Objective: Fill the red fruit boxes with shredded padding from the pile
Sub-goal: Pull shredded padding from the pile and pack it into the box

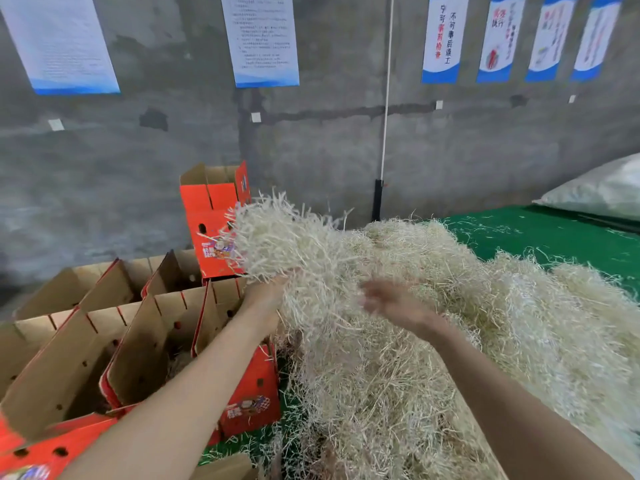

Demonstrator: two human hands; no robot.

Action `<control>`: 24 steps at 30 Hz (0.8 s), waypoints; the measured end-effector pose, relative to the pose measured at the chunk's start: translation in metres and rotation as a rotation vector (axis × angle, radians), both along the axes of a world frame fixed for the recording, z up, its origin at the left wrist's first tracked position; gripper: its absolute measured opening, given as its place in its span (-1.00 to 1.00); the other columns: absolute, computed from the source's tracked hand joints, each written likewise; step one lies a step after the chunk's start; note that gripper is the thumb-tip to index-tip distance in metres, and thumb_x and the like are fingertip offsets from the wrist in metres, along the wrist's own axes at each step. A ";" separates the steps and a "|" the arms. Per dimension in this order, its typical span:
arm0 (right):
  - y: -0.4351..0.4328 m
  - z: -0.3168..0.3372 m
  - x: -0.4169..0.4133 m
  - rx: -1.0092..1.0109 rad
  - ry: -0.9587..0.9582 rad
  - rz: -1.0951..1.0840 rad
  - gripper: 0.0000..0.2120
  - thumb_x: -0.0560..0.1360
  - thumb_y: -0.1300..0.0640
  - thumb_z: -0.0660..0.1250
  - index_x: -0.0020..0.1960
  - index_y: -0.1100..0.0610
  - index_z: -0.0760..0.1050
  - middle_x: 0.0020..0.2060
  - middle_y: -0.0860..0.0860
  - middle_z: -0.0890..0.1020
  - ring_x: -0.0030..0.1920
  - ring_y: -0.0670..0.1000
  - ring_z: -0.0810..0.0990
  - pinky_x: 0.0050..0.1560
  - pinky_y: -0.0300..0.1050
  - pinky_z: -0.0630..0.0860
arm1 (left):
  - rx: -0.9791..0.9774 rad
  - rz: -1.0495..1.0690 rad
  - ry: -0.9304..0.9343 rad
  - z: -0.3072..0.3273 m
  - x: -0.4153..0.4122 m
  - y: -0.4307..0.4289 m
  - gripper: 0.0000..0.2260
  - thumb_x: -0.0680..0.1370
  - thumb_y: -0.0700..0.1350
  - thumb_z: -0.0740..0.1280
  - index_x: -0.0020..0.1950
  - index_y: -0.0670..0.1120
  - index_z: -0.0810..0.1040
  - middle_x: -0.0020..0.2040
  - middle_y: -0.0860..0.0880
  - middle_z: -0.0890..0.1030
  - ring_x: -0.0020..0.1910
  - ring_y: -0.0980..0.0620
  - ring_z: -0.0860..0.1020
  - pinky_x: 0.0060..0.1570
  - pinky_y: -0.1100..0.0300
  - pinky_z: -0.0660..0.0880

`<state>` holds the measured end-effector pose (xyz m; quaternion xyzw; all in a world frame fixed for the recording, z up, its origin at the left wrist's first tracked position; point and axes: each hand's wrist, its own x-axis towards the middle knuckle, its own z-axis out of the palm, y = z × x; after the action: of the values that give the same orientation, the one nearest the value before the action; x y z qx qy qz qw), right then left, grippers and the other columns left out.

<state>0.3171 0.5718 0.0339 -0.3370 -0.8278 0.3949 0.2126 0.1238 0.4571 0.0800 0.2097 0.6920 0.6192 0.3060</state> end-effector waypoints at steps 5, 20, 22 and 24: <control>-0.006 -0.021 -0.011 0.280 -0.339 -0.121 -0.59 0.50 0.22 0.30 0.34 0.11 0.39 0.32 0.03 0.45 0.27 0.04 0.46 0.25 -0.13 0.39 | 0.127 -0.012 -0.036 0.032 -0.018 -0.031 -0.68 0.62 -0.21 0.13 0.34 -0.29 0.37 0.22 -0.22 0.50 -0.25 -0.02 0.46 -0.26 0.18 0.43; -0.156 0.037 -0.099 -0.656 0.253 0.402 -0.34 0.23 -0.01 0.49 0.28 -0.16 0.34 0.16 -0.21 0.42 0.11 -0.21 0.46 0.24 -0.04 0.39 | -0.362 -0.394 0.305 -0.012 -0.086 -0.205 -0.77 0.35 -0.19 0.46 -0.10 -0.05 0.46 -0.19 -0.04 0.53 -0.26 0.20 0.49 -0.21 0.42 0.43; -0.173 0.021 -0.105 -0.622 0.220 0.326 -0.44 0.22 0.12 0.48 0.12 -0.22 0.36 0.23 -0.09 0.42 0.01 -0.17 0.58 0.09 -0.20 0.51 | -0.308 -0.442 0.207 -0.020 -0.097 -0.232 -0.64 0.13 -0.13 0.53 -0.15 -0.11 0.51 -0.30 -0.04 0.57 -0.34 0.13 0.54 -0.28 0.29 0.45; -0.187 0.006 -0.110 -0.575 0.151 0.260 -0.43 0.24 0.18 0.48 0.12 -0.21 0.35 0.24 -0.11 0.45 0.07 -0.13 0.56 0.20 -0.18 0.44 | -0.190 -0.368 -0.033 -0.037 -0.107 -0.250 -0.64 0.13 -0.28 0.58 -0.16 -0.17 0.56 -0.31 -0.10 0.66 -0.45 0.10 0.59 -0.44 0.32 0.49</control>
<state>0.2071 0.3845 0.0402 -0.2442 -0.7003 0.6605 0.1172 0.0167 0.2067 0.0426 0.2925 0.6923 0.4883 0.4436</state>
